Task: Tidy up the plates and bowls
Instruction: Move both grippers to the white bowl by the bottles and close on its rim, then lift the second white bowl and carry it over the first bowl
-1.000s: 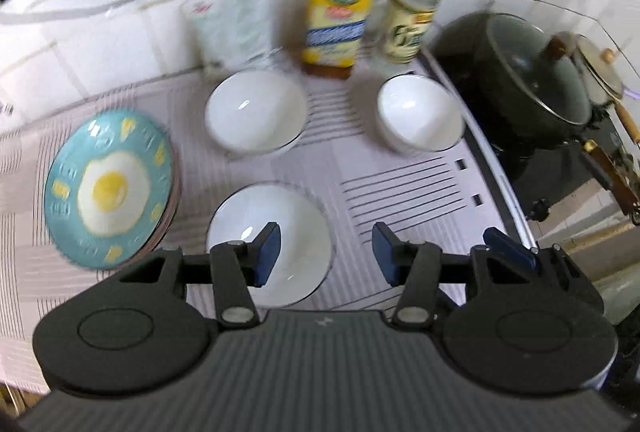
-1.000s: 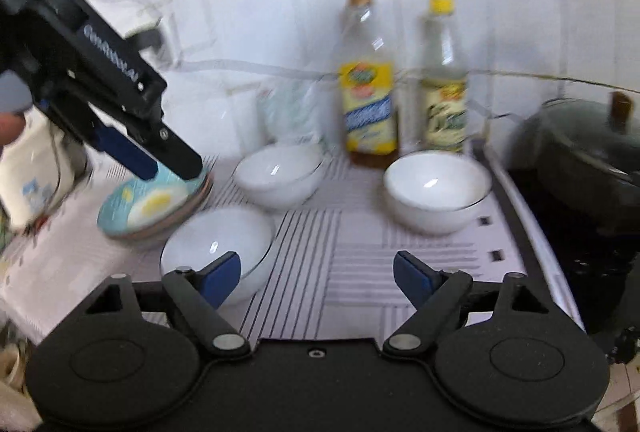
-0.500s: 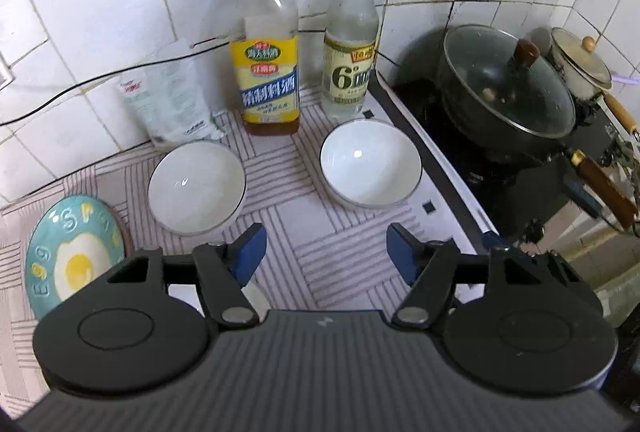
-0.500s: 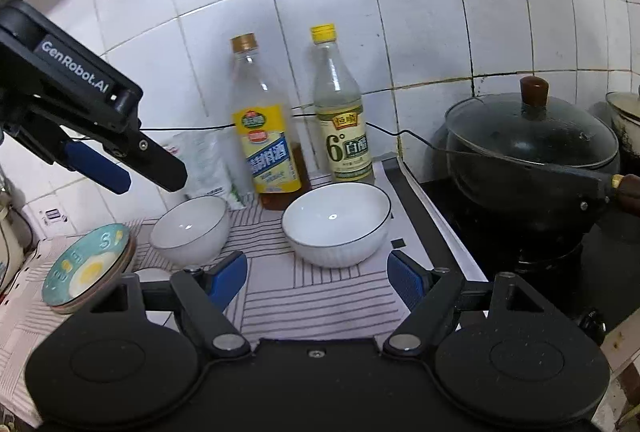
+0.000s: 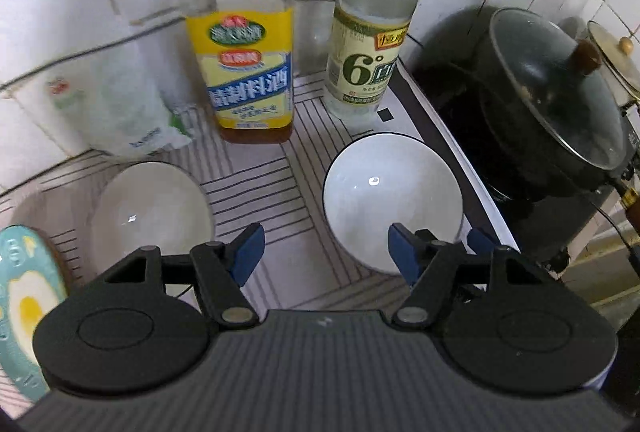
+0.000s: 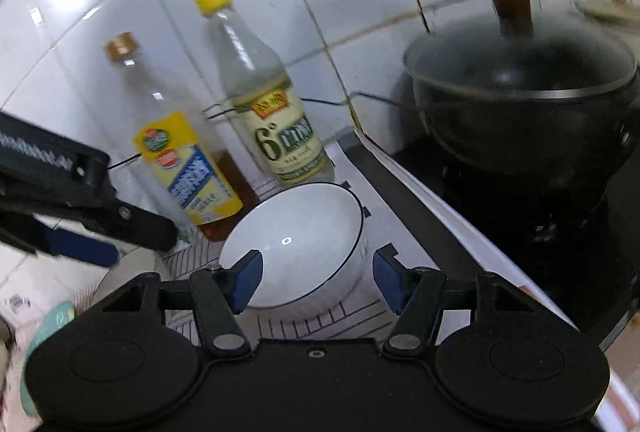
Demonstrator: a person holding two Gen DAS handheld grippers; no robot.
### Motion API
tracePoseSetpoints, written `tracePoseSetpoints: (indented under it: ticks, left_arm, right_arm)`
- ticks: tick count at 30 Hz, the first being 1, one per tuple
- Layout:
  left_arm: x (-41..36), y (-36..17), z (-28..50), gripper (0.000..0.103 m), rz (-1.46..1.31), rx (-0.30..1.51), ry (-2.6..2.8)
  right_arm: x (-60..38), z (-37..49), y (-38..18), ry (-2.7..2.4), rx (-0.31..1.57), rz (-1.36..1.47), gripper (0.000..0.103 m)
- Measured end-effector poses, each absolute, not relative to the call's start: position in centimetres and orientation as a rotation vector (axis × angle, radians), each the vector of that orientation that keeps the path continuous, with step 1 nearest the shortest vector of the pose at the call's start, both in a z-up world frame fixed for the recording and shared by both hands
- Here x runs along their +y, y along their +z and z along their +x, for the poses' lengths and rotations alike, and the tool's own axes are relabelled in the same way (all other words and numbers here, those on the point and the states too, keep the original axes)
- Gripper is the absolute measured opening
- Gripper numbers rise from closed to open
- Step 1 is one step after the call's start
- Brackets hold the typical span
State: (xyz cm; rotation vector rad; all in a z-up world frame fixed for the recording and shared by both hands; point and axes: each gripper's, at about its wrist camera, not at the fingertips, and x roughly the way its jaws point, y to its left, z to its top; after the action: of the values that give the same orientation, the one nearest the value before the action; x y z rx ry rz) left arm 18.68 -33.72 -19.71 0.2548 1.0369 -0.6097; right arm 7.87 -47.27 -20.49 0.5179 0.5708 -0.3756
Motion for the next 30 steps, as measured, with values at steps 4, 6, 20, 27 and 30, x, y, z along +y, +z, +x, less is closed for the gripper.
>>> tracePoseSetpoints:
  ticks: [4, 6, 20, 27, 30]
  left_arm:
    - [-35.0, -21.9, 20.3, 0.064, 0.251, 1.059, -0.597]
    - [-35.4, -22.7, 20.8, 0.061, 0.260, 1.053, -0.598]
    - [-35.4, -25.7, 20.5, 0.008, 0.203, 1.085, -0.670]
    - [-34.4, -24.6, 18.8, 0.008, 0.263, 1.069, -0.663]
    - [-33.7, -24.2, 18.4, 0.008, 0.290, 1.098, -0.648]
  right_arm:
    - [-47.9, 9.5, -21.7, -0.423, 0.627, 0.490, 0.066]
    - [-48.3, 10.1, -22.3, -0.432, 0.655, 0.481, 0.063]
    - [-50.7, 9.2, -24.1, -0.451, 0.692, 0.683, 0.010]
    - [-49.8, 9.1, -23.7, -0.422, 0.717, 0.690, 0.012]
    - [-48.9, 8.7, -23.3, -0.402, 0.727, 0.676, 0.012]
